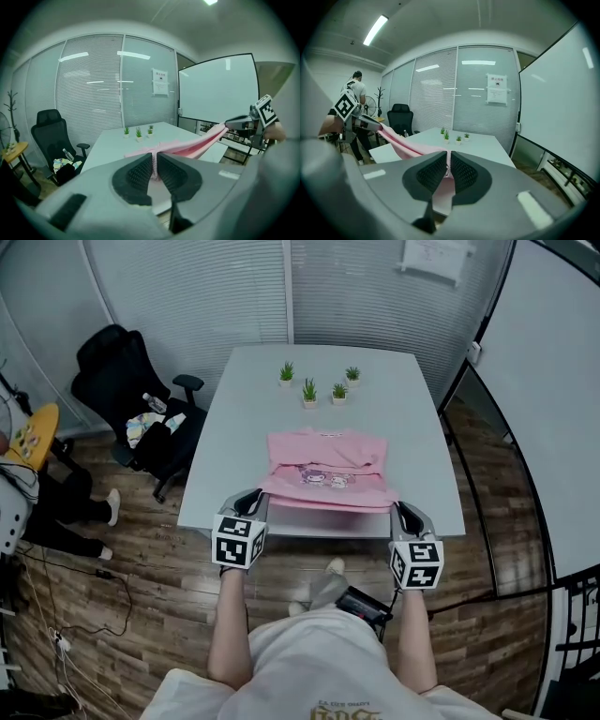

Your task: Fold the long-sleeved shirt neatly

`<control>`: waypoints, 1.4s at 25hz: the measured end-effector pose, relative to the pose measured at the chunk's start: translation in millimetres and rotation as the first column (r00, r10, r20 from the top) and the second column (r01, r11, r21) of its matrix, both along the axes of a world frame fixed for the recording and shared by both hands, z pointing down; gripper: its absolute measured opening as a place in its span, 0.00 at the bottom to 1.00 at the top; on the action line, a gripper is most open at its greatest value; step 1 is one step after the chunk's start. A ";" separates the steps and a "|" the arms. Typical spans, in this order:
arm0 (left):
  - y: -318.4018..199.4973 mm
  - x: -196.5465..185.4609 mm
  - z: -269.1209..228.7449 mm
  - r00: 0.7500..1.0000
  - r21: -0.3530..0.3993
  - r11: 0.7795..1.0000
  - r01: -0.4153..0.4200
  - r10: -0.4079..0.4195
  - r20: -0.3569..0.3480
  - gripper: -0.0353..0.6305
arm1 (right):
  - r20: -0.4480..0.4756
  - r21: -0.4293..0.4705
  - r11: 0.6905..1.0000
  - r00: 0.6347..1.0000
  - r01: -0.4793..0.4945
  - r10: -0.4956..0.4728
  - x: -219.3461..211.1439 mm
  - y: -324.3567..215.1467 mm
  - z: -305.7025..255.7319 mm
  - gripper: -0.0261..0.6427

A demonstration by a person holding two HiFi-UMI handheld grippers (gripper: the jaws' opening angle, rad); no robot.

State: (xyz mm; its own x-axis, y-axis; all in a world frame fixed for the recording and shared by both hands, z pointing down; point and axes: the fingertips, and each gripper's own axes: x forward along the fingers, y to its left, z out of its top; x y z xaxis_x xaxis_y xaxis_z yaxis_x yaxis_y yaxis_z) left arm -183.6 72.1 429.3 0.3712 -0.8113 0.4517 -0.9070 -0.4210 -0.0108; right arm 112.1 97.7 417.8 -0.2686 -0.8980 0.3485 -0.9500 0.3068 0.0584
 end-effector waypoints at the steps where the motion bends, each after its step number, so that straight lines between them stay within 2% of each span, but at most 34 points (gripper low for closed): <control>1: -1.5 0.2 3.9 1.000 -0.009 1.000 0.000 0.000 0.002 0.11 | -0.004 -0.006 1.000 1.000 -0.003 0.003 0.0 -1.6 2.8 0.10; 6: -17.9 -1.9 23.9 1.000 -0.051 0.999 0.010 -0.009 0.011 0.11 | -0.012 -0.034 0.999 1.000 -0.001 0.001 -4.1 -14.3 18.7 0.10; 10: -39.2 -3.2 35.7 1.000 -0.075 0.997 0.012 -0.011 0.014 0.11 | 0.029 -0.037 0.999 1.000 -0.009 0.010 -4.0 -31.7 26.3 0.10; 13: -55.7 -5.1 40.0 1.000 -0.086 0.996 0.010 -0.009 0.016 0.11 | 0.003 -0.054 0.999 1.000 -0.006 0.006 -7.3 -46.0 33.0 0.10; 27: -153.9 -3.8 47.4 1.000 -0.100 0.995 0.001 -0.001 0.001 0.11 | -0.002 -0.065 0.997 1.000 -0.030 0.029 -5.5 -141.9 38.1 0.10; 35: -212.4 -1.5 48.1 1.000 -0.103 0.995 -0.007 0.005 -0.019 0.11 | 0.049 -0.069 0.996 0.997 -0.047 0.051 -2.5 -199.7 37.7 0.10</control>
